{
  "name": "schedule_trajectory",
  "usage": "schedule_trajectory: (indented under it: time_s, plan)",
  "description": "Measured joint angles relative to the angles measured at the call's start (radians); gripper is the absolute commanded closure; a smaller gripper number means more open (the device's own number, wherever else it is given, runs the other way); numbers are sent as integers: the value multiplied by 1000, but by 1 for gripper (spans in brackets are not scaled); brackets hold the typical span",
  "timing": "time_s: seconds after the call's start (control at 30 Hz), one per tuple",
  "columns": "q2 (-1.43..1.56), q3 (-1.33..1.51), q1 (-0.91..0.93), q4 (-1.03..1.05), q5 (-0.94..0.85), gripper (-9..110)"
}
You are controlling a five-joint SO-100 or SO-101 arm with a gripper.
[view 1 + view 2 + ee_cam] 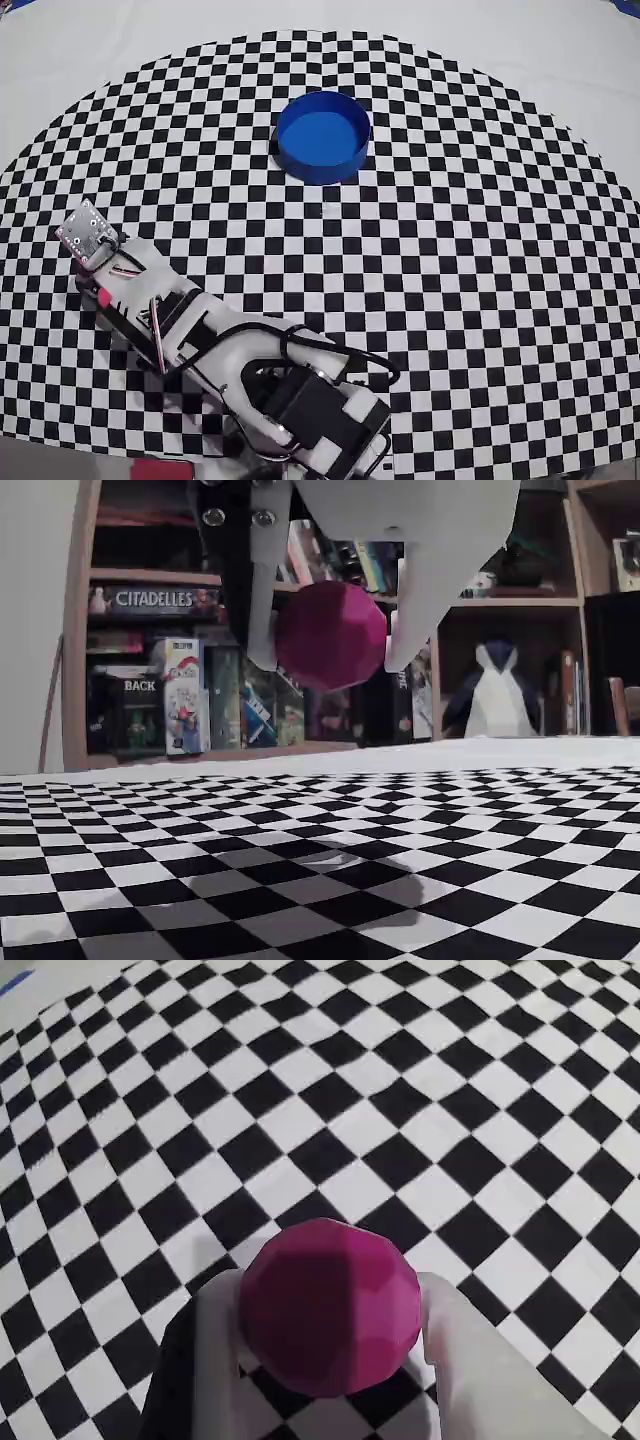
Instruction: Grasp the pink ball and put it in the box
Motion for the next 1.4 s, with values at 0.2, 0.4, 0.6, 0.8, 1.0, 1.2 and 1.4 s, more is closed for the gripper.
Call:
schedule_trajectory:
  time_s: [0.2, 0.4, 0.6, 0.8, 1.0, 1.2, 1.4]
  plan:
    - [44, 8, 69, 0, 0, 101]
    - [46, 8, 132, 0, 0, 101]
    - [46, 8, 232, 0, 0, 101]
    - [83, 8, 291, 0, 0, 101]
    - [104, 9, 373, 0, 0, 101]
    - [138, 12, 433, 0, 0, 101]
    - [164, 17, 491, 0, 0, 101]
